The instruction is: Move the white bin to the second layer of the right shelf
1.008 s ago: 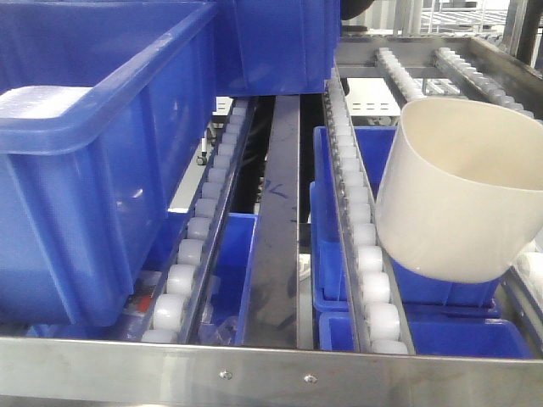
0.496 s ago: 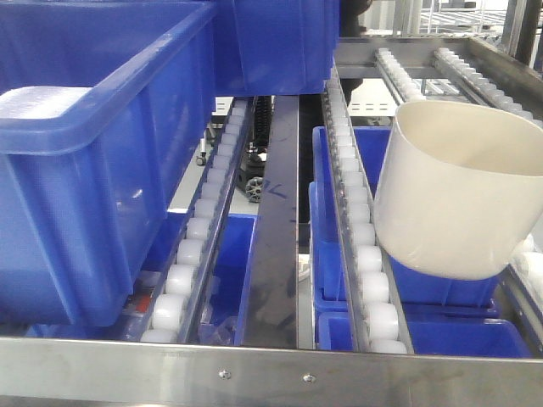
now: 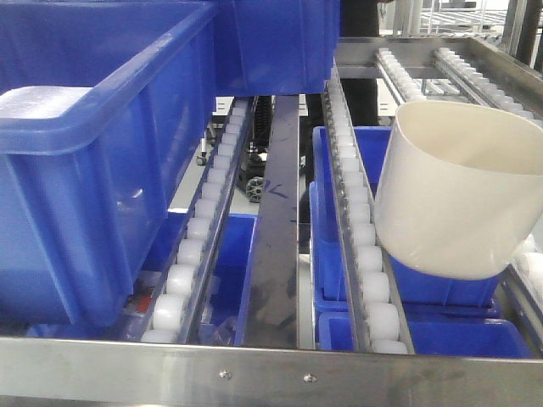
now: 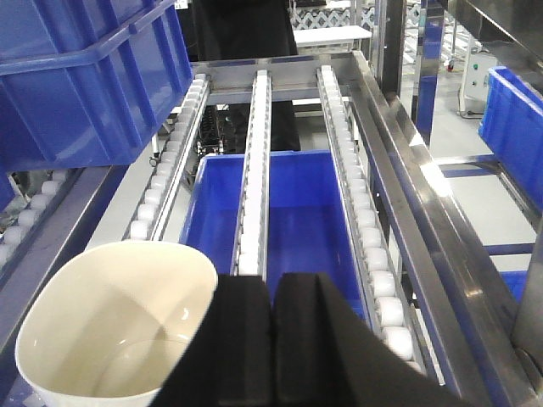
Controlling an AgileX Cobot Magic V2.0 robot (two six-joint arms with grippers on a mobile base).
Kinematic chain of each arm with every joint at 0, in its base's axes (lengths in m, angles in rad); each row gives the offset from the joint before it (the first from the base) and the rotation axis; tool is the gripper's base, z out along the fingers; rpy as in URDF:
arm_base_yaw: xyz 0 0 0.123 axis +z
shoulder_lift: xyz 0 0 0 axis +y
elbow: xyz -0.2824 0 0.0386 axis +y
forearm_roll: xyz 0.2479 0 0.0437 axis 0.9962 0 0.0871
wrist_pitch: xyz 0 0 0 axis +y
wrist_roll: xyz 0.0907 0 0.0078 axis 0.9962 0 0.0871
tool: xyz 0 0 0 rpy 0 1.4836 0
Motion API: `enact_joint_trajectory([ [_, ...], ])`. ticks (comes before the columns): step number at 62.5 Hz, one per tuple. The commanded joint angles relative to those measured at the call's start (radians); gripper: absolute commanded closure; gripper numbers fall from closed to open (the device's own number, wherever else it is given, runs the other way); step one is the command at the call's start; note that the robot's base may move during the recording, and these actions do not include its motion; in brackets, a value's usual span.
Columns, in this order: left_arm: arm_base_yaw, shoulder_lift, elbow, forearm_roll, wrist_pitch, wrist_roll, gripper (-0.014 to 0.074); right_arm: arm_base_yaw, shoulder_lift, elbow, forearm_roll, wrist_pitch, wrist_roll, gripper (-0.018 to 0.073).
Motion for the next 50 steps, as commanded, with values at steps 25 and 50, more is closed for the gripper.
enact_joint_trajectory([
  [25, -0.004, -0.014, 0.037, -0.005, -0.084, -0.004, 0.0512, -0.007, 0.005, -0.028, -0.013, -0.09, -0.007, 0.0503],
  [50, -0.004, -0.014, 0.037, -0.005, -0.084, -0.004, 0.0512, -0.007, -0.108, 0.11, -0.022, -0.098, -0.007, 0.0503],
])
